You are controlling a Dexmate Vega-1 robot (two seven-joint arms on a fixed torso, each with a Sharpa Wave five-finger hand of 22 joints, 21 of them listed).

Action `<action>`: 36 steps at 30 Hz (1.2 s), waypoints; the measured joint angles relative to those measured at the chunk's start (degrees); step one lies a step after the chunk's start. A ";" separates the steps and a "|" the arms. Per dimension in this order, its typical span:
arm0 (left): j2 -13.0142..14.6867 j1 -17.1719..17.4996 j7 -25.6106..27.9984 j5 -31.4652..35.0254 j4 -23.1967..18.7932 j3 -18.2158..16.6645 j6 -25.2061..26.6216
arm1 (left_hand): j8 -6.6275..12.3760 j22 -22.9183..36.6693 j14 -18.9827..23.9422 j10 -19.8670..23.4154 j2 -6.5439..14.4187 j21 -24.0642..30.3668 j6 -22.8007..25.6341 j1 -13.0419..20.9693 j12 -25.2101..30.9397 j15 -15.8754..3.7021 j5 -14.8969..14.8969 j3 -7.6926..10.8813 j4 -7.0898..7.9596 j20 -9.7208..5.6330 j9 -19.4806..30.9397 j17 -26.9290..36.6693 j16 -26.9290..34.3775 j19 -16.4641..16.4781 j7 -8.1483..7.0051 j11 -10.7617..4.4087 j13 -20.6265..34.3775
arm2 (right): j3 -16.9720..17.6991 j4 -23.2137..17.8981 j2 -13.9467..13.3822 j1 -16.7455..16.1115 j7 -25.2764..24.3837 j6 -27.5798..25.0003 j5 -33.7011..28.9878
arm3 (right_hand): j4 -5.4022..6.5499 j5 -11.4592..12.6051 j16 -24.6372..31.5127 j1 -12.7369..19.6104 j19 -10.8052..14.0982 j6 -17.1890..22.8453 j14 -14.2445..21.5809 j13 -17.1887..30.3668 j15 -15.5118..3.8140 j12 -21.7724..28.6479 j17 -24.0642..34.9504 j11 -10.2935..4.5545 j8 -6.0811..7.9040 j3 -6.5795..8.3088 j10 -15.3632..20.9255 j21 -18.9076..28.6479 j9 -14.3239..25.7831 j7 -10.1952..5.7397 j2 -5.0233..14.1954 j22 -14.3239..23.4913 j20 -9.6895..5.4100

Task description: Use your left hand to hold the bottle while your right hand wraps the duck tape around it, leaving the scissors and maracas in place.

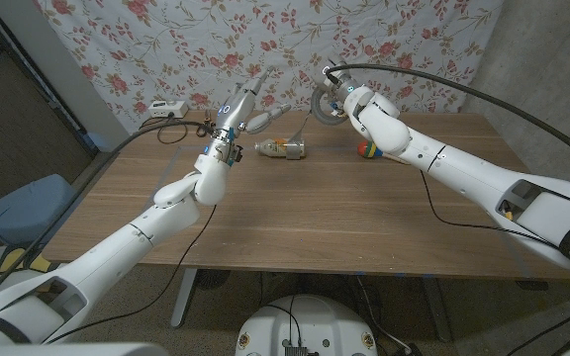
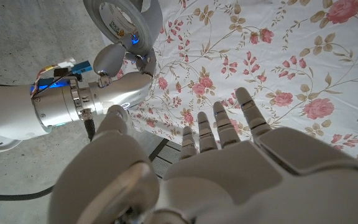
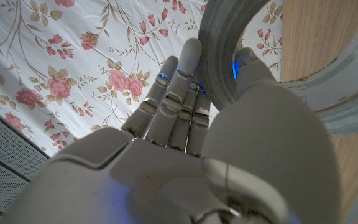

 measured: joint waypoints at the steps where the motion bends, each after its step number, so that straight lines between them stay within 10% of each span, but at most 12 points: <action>1: 0.03 0.06 -0.58 -0.58 -0.04 -0.23 -0.05 | 0.00 0.00 -0.80 -0.61 -0.03 -0.44 -0.43 -0.45 0.00 0.21 0.00 -0.17 0.17 -0.04 0.00 -0.17 0.00 -0.63 -0.16 0.01 -0.09 | 0.07 -0.05 0.00 -0.18 -0.04 -0.24 0.23 | 0.00 0.00 -0.16 0.00 0.00 0.00 0.00 0.02 0.00 -0.05 0.01 0.00 -0.03 0.00 0.00 0.00 0.00 0.00 0.00 0.00 0.00; 19: 0.61 1.89 -11.03 -14.53 -1.28 -4.39 0.19 | 0.00 0.27 -12.66 -10.45 0.04 -7.72 -7.57 -4.76 0.00 4.88 0.00 -2.29 0.87 0.03 -0.27 -2.88 0.00 -3.90 -1.27 1.84 -2.65 | 1.84 -2.92 -1.31 -3.39 4.02 -2.71 3.10 | 0.00 0.06 -0.61 0.00 -0.25 0.00 0.00 0.30 0.00 -0.26 0.24 0.00 -0.47 0.00 0.00 0.98 0.08 0.00 0.00 0.01 0.25; 36: 0.75 4.00 -15.28 -23.76 -2.72 -7.43 -0.19 | 0.00 0.50 -14.68 -12.66 -0.32 -9.26 -8.88 -5.71 0.00 5.34 0.00 -2.84 0.79 0.03 -0.26 -3.62 0.00 -3.90 -1.50 2.50 -3.25 | 5.09 -5.93 -3.04 -5.75 16.09 -3.48 8.66 | 0.01 0.07 -0.60 0.58 -0.44 0.22 0.11 0.61 0.10 -0.55 0.04 0.00 -0.98 -0.01 0.00 1.63 0.49 0.19 -0.59 0.02 0.45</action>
